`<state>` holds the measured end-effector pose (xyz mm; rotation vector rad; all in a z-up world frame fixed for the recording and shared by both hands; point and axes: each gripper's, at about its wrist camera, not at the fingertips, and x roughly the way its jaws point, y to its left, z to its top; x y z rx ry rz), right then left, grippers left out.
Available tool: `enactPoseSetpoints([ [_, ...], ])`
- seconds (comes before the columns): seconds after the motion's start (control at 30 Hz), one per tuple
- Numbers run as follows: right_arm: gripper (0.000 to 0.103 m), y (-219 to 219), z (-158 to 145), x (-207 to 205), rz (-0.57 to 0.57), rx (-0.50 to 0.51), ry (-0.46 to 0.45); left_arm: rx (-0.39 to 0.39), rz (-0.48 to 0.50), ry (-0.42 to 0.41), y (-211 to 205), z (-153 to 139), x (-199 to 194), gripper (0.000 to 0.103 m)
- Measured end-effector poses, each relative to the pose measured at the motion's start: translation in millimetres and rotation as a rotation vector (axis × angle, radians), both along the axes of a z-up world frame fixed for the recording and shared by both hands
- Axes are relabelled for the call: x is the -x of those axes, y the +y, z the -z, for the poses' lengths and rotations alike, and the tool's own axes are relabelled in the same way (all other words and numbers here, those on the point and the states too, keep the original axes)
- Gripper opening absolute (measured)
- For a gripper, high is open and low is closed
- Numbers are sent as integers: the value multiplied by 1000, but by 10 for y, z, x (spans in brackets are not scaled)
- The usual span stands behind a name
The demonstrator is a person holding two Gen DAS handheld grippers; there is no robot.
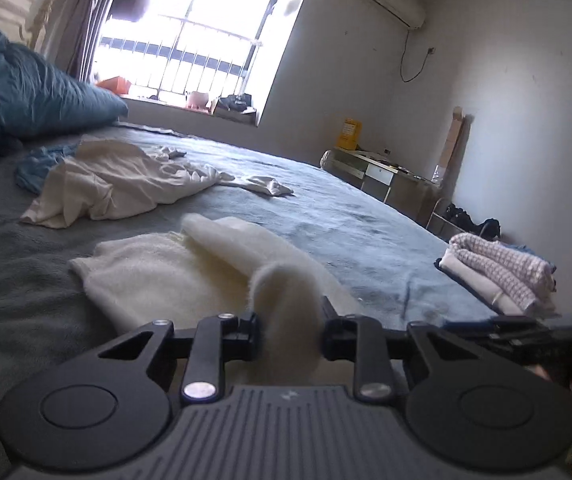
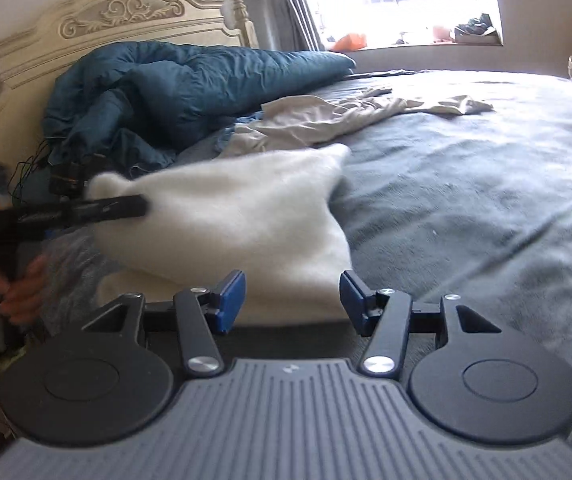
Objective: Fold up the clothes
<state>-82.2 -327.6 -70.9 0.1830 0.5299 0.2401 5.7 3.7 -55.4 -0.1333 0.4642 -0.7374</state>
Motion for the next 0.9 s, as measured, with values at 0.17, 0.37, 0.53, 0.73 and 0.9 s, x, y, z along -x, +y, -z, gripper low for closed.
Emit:
enactPoseSetpoints([
  [0.17, 52, -8, 71, -49, -13, 31, 3, 48, -70, 69, 122, 321, 357, 28],
  [0.37, 54, 209, -266, -427, -56, 66, -33, 102, -106, 25, 182, 442, 486, 29],
  [0.53, 69, 877, -642, -1195, -244, 49, 33, 98, -110, -22, 143, 470, 564, 29],
  [0.73, 70, 1618, -502, -2311, -239, 129, 293, 124, -105, -45, 156, 506, 588, 30],
  [0.9, 51, 1761, -203, -2737, -191, 204, 446, 134, -84, -60, 191, 545, 579, 30],
])
